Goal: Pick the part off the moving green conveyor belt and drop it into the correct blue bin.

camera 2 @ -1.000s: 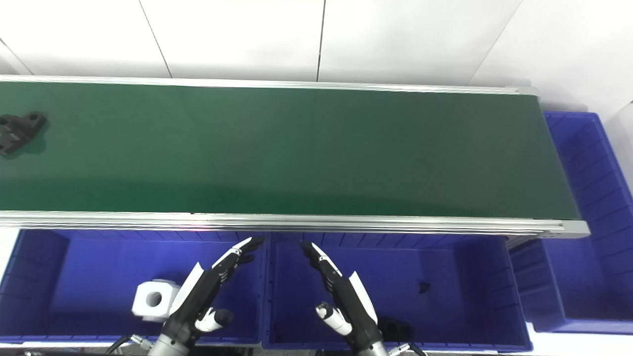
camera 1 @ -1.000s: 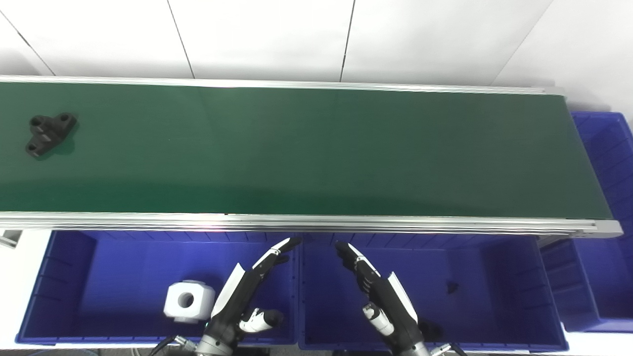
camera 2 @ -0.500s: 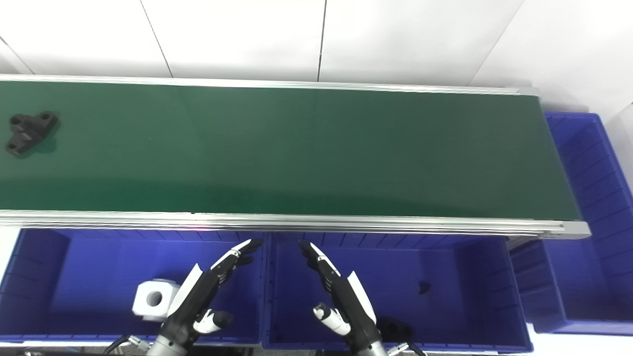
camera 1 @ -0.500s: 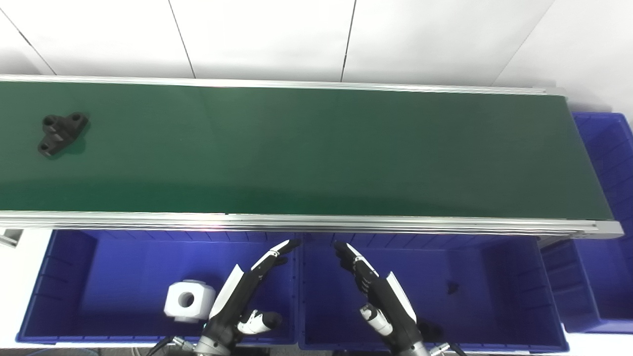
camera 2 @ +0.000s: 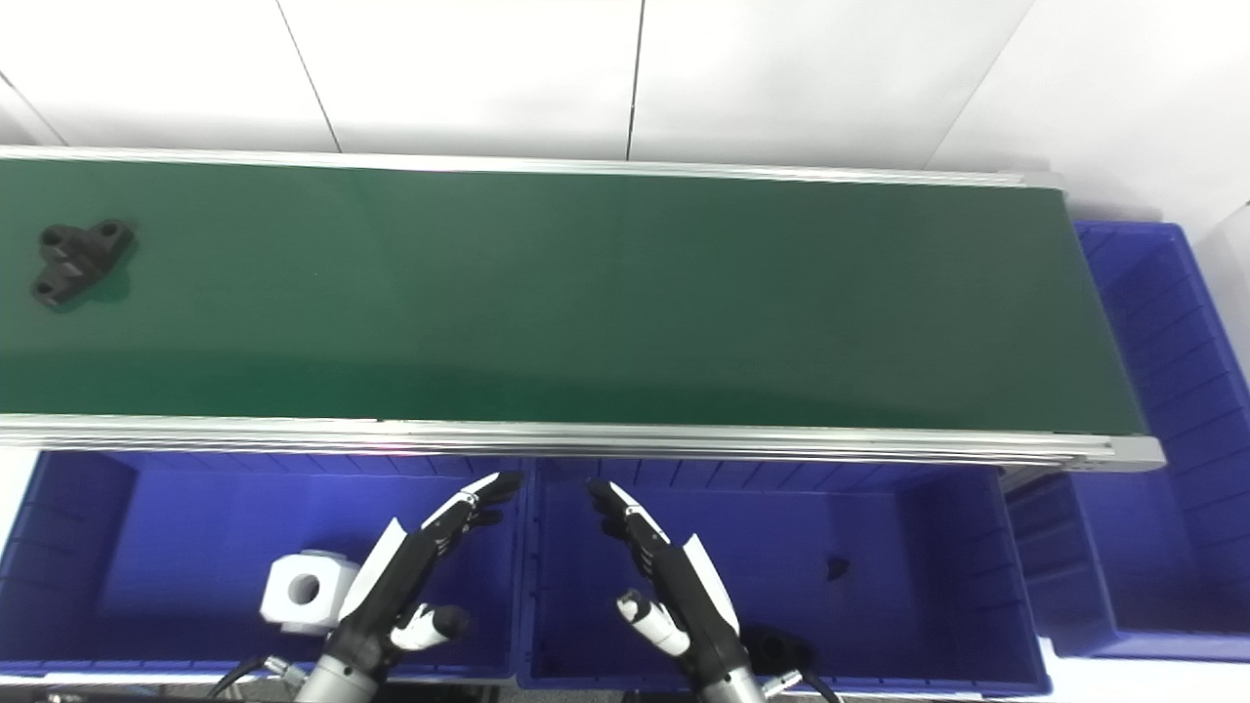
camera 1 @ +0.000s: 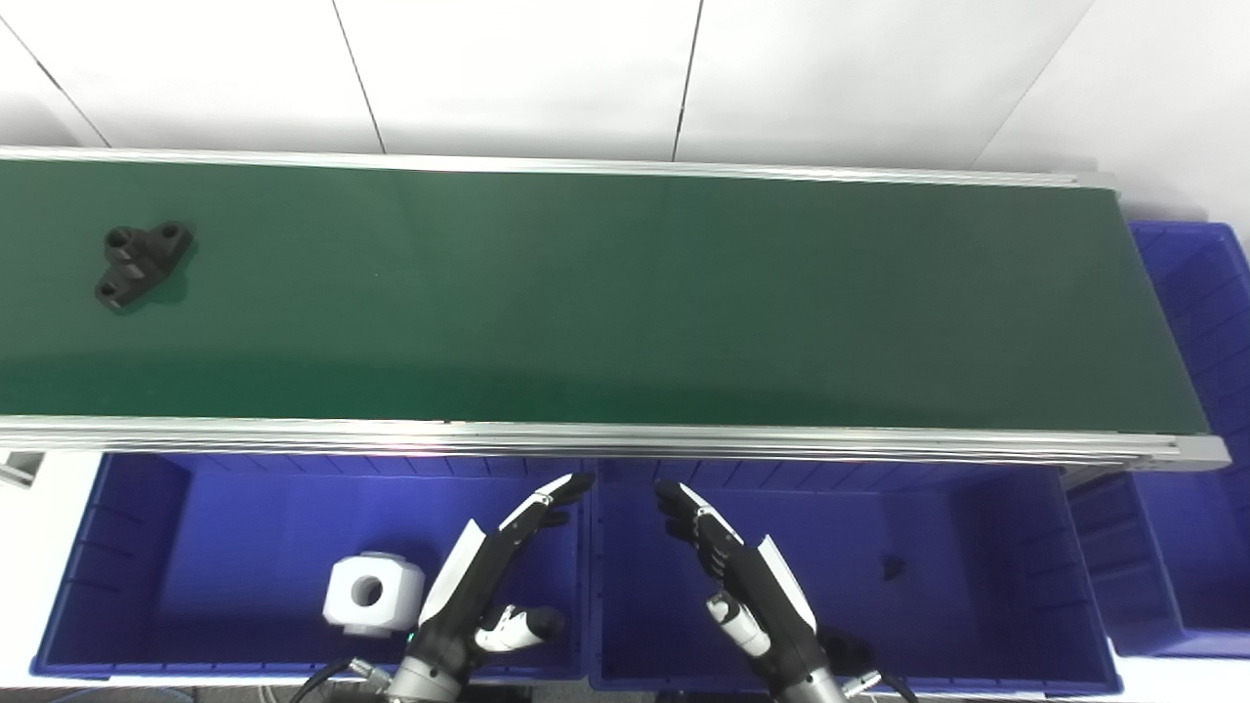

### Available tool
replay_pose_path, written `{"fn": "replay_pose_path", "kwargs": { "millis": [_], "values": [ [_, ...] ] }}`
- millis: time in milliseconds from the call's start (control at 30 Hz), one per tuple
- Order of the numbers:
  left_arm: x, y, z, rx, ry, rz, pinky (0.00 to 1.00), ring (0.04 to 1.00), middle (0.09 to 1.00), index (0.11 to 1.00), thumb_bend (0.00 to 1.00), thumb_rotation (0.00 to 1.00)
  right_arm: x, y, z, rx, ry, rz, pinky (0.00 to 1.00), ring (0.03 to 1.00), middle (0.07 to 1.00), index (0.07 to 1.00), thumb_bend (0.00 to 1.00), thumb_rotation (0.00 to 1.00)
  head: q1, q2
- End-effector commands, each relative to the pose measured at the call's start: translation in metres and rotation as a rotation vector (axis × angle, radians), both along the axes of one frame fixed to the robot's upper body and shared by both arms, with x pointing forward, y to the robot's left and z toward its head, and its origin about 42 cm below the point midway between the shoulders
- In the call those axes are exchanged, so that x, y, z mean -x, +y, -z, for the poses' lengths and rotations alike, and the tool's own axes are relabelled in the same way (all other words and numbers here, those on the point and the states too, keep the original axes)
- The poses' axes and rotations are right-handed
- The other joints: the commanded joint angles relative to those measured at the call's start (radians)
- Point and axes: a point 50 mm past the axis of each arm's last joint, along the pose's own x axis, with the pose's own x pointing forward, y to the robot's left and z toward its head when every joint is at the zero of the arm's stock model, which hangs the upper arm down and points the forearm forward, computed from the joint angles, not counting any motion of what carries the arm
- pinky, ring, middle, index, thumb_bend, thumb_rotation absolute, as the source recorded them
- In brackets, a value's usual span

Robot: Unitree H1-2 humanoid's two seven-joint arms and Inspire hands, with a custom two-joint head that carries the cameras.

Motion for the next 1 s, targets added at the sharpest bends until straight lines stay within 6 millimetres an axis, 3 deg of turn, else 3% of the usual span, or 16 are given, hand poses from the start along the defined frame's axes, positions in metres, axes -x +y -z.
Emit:
{"fn": "replay_pose_path", "kwargs": {
  "millis": [0,267,433,967],
  "values": [
    [-0.004,0.000,-0.001,0.014,-0.042,-0.005,0.81,0.865,0.880,0.849,1.00,1.00,-0.005,0.001,-0.004,-0.029,-0.053,0.003,0.92,0.942,0.934,0.919,1.00,0.96,0.008,-0.028],
    [-0.011,-0.005,0.012,0.004,-0.028,-0.008,0.80,0.853,0.861,0.829,1.00,1.00,-0.010,-0.003,0.009,-0.023,-0.011,0.003,0.94,0.951,0.941,0.925,1.00,0.95,0.043,-0.104],
    [-0.013,-0.011,0.016,0.013,-0.020,-0.013,0.80,0.847,0.851,0.819,1.00,1.00,-0.012,-0.007,0.011,-0.028,-0.002,0.005,0.96,0.953,0.947,0.922,1.00,0.95,0.087,-0.122],
    [-0.015,-0.019,0.017,0.013,-0.043,-0.010,0.78,0.839,0.847,0.816,1.00,1.00,-0.015,-0.015,0.009,-0.025,-0.007,-0.003,0.97,0.958,0.948,0.927,1.00,0.96,0.168,-0.112]
  ]
}}
